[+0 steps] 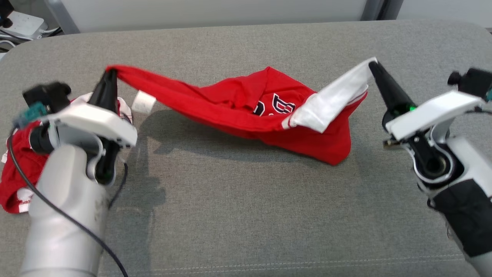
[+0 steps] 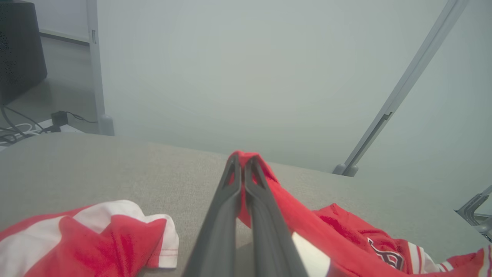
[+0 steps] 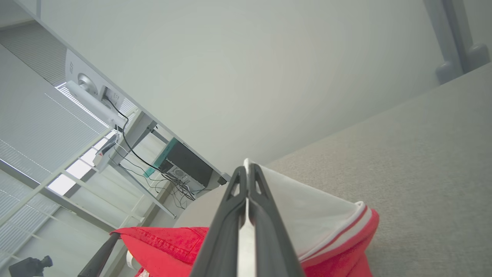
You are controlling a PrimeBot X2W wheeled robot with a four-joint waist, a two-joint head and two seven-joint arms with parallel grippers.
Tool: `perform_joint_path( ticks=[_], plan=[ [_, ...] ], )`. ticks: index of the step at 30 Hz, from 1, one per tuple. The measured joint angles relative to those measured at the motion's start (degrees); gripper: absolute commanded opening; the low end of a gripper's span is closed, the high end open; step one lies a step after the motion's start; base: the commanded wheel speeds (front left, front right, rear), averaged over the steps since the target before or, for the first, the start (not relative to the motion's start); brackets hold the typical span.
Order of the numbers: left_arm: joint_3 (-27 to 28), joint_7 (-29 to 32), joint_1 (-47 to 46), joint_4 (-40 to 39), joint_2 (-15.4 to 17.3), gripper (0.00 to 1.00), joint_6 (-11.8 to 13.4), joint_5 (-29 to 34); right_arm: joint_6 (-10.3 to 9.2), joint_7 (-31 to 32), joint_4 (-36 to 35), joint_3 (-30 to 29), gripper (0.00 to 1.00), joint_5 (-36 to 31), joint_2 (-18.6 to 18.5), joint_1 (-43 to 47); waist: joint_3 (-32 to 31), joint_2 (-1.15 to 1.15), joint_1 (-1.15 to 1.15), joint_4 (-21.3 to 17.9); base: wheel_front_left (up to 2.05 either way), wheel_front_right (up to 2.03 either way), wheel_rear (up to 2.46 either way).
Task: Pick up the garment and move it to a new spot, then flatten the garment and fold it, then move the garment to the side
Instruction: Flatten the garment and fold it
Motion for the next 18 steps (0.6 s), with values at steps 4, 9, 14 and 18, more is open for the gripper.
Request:
perform_joint_path(
  ticks=[4,9,14,18],
  plan=[
    [-0.5,8.0,-11.2,3.4,1.3,0.00,0.0,-3.9,0.00,4.7,2.1,-3.2,0.00,6.2,2.3,-8.5,0.3,0.00,0.00,0.0,0.00,0.00,0.00],
    [-1.6,7.6,-21.7,5.4,3.6,0.00,-0.1,-2.4,-0.01,0.9,5.6,-6.4,0.00,5.8,4.5,-22.3,1.5,0.00,0.00,-0.5,0.00,0.00,0.00],
    [-1.0,0.7,-27.8,6.7,4.1,0.00,-0.1,-2.5,0.00,-4.6,8.3,-9.3,0.00,4.4,3.7,-30.4,1.8,0.00,0.00,-0.4,0.00,0.00,0.00],
    [-3.2,2.7,-24.2,9.6,3.8,0.00,-0.1,-4.3,0.00,0.3,9.0,-5.9,0.00,5.1,1.6,-27.3,0.5,0.00,0.00,-0.1,0.00,0.00,0.00]
  ],
)
